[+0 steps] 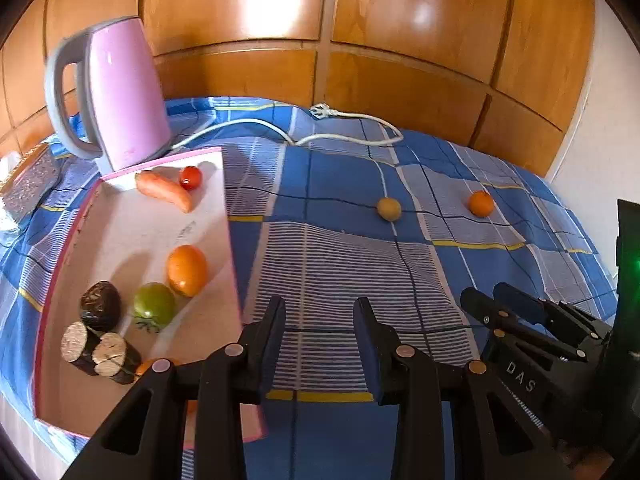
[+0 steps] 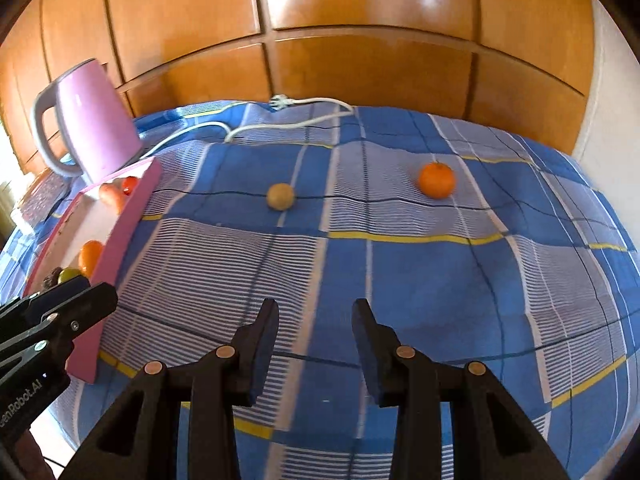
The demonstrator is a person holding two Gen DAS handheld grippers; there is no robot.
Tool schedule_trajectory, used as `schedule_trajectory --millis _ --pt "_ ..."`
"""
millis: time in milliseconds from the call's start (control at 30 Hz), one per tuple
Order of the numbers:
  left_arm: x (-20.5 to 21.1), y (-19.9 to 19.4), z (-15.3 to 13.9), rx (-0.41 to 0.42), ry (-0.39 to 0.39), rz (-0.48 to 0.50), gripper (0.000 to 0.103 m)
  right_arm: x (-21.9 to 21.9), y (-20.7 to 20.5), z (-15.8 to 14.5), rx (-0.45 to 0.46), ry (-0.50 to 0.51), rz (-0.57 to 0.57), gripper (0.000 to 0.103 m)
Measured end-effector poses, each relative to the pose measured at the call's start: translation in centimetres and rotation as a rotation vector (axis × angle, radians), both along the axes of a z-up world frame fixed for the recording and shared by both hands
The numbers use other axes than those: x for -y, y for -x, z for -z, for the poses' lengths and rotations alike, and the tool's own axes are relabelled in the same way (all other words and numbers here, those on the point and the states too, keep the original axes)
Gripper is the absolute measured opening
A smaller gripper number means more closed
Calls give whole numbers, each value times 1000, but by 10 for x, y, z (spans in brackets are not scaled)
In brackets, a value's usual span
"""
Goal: Organize fruits
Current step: 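Withdraw both open tools from the tray toward the yellow fruit and small orange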
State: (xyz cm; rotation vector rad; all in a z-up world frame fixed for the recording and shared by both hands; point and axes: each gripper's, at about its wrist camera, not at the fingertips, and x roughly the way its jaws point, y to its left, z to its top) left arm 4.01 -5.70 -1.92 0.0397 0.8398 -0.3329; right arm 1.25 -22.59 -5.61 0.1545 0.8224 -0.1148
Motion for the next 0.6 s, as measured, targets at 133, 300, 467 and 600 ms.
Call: schedule_trajectory --millis 133,300,467,600 --pt "10 -2 4 -13 -5 15 36 12 -1 3 -6 -9 29 38" --pt "20 -8 10 -33 -14 28 36 29 -3 6 -12 -18 64 39" --pt "28 -18 17 -58 -13 28 36 46 -9 8 -16 -26 91 40" --pt "35 -27 19 -71 -4 29 36 61 -16 9 -19 -35 117 40"
